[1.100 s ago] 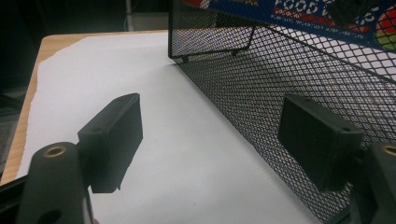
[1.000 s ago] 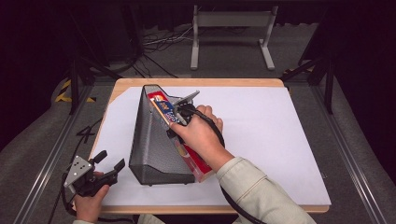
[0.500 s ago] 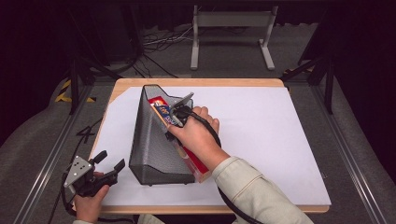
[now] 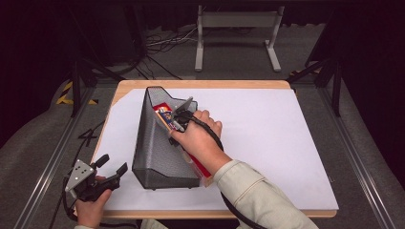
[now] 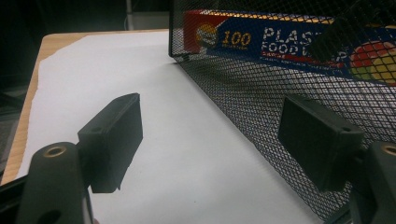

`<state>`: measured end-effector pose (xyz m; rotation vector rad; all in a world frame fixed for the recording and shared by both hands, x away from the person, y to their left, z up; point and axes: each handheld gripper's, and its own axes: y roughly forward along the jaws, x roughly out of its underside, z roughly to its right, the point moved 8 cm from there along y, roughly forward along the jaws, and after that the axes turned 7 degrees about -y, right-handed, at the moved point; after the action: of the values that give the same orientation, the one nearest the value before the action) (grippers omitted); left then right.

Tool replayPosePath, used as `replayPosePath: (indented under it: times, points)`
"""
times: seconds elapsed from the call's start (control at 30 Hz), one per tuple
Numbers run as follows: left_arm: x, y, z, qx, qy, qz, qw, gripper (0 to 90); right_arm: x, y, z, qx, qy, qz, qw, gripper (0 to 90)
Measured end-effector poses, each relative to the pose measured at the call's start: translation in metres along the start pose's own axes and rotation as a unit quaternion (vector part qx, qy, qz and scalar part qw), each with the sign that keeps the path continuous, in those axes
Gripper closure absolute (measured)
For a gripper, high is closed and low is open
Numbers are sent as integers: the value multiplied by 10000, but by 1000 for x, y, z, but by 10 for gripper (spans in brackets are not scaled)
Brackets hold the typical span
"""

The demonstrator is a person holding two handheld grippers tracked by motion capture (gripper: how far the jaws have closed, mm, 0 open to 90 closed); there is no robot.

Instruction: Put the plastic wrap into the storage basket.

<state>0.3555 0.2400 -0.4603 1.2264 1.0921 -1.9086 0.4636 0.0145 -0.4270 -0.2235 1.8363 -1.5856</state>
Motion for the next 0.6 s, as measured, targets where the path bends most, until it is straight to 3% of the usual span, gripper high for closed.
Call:
replayPosePath:
  times: [0.47, 0.6]
  points:
    - [0, 1, -1, 21, 24, -17, 10000, 229, -5, 6, -4, 267, -232, -126, 9993, 393]
    - [0, 2, 0, 45, 10, -29, 10000, 229, -5, 6, -4, 229, -242, -123, 9994, 387]
